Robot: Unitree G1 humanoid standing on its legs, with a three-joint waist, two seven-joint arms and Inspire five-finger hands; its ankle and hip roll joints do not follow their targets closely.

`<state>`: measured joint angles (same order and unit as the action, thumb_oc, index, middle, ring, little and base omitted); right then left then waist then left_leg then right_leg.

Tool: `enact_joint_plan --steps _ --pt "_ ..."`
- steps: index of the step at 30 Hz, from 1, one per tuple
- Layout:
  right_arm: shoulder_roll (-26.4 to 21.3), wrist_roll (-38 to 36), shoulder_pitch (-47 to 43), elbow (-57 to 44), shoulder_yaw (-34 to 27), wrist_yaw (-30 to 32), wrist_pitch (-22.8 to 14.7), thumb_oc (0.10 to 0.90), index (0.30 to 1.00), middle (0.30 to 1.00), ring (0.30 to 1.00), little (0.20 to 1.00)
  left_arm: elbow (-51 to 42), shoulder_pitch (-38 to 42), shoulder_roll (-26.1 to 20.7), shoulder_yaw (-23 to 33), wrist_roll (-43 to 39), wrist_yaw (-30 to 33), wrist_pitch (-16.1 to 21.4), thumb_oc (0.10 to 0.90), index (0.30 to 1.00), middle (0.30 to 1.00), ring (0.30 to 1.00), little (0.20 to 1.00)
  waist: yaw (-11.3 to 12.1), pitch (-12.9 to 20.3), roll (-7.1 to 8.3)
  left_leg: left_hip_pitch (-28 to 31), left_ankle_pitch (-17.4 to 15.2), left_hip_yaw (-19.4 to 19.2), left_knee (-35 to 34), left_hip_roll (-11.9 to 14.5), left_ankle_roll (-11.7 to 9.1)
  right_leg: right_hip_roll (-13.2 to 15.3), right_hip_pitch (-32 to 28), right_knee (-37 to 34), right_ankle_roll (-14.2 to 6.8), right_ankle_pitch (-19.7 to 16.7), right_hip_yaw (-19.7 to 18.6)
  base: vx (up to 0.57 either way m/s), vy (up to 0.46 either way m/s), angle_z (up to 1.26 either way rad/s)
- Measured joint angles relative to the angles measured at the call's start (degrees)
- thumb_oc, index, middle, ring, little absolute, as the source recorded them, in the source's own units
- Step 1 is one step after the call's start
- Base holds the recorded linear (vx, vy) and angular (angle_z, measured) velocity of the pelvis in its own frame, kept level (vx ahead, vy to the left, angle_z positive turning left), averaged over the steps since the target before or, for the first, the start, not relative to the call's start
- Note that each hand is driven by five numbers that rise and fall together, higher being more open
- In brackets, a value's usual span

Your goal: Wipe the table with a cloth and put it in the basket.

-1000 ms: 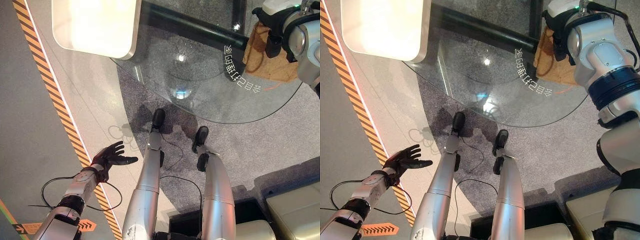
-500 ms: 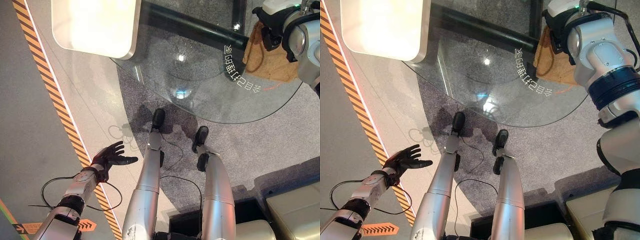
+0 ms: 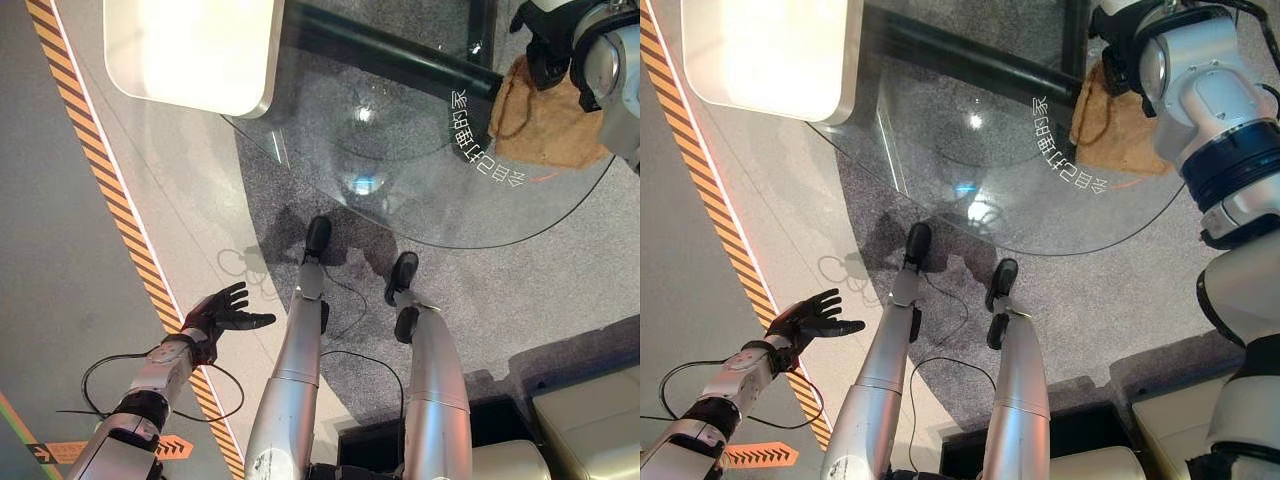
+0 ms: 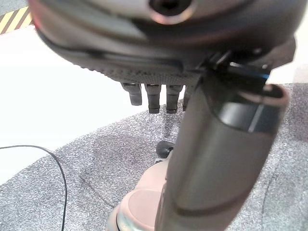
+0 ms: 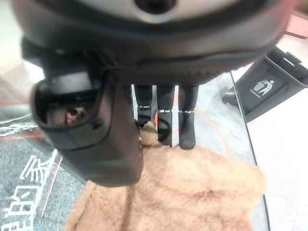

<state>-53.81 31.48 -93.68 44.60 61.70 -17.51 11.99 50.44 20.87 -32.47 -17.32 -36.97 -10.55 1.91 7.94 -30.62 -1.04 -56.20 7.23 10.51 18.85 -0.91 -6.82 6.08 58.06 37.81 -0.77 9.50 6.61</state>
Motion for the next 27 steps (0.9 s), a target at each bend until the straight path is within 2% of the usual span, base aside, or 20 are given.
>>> enact_joint_plan --steps 24,27 --pt "0.04 -0.25 0.20 -0.02 1.25 -0.48 -0.04 0.100 0.300 0.300 0.300 0.200 0.01 0.00 -0.01 -0.01 0.05 0.01 0.00 0.800 0.900 0.900 0.900 0.900 0.17 0.00 0.00 0.05 0.03 0.00 -0.02 0.00 0.00 0.00 -0.06 0.03 0.00 -0.01 0.01 0.00 0.000 0.00" --pt "0.03 -3.58 0.27 0.19 1.22 0.53 0.41 0.100 0.300 0.300 0.300 0.200 0.02 0.00 -0.01 -0.01 0.05 0.02 0.00 0.800 0.900 0.900 0.900 0.900 0.06 0.00 0.00 0.05 0.05 0.01 -0.02 0.00 0.01 0.00 -0.06 0.03 0.00 -0.01 0.02 0.00 0.000 0.00"
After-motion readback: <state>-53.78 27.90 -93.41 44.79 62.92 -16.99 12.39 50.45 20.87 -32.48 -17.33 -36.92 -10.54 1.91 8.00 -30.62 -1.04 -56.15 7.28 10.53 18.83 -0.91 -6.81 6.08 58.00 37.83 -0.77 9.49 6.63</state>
